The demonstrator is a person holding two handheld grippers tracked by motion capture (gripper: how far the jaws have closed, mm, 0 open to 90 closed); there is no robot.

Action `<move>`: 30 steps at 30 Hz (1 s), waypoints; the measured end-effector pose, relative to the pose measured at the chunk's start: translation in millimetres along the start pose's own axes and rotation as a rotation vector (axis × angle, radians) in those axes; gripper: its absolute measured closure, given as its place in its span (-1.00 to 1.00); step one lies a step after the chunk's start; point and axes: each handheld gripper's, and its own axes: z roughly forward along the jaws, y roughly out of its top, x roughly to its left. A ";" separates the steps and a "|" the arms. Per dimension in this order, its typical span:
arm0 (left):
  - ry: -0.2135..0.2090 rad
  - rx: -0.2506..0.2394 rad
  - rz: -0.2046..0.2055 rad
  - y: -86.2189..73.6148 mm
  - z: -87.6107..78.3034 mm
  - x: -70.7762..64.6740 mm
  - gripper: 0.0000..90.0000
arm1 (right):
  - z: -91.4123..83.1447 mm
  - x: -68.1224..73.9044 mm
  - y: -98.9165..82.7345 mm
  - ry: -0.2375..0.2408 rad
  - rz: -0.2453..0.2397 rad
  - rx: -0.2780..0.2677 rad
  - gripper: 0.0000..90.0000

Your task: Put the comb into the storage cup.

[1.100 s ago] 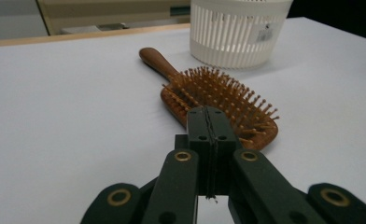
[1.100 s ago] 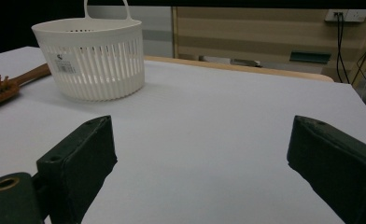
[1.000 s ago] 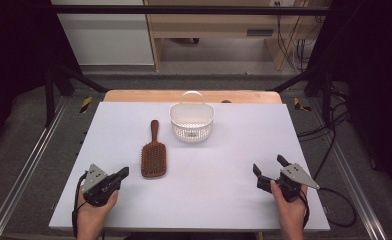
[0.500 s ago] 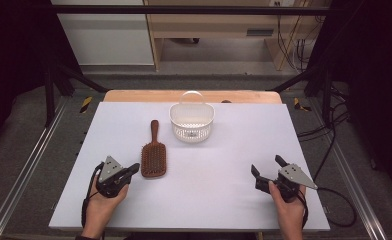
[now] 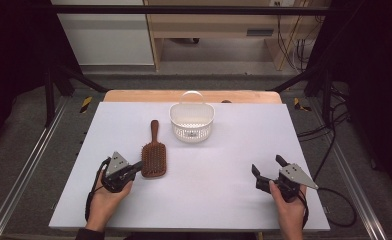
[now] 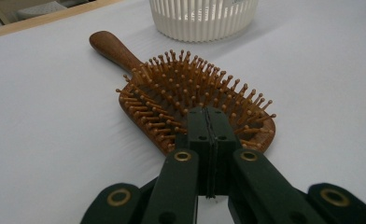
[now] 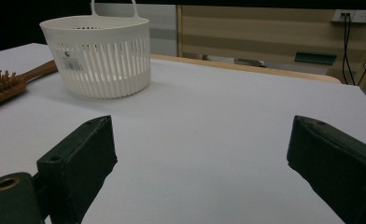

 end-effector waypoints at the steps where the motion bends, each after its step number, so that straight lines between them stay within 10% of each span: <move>1: 0.000 0.005 0.007 0.0 0.8 -0.4 1.00 | -0.1 0.1 0.0 0.000 0.000 -0.001 -0.82; 30: -0.062 0.096 0.093 14.4 29.1 -18.6 1.00 | -0.7 -3.0 0.0 0.003 0.021 -0.005 -0.82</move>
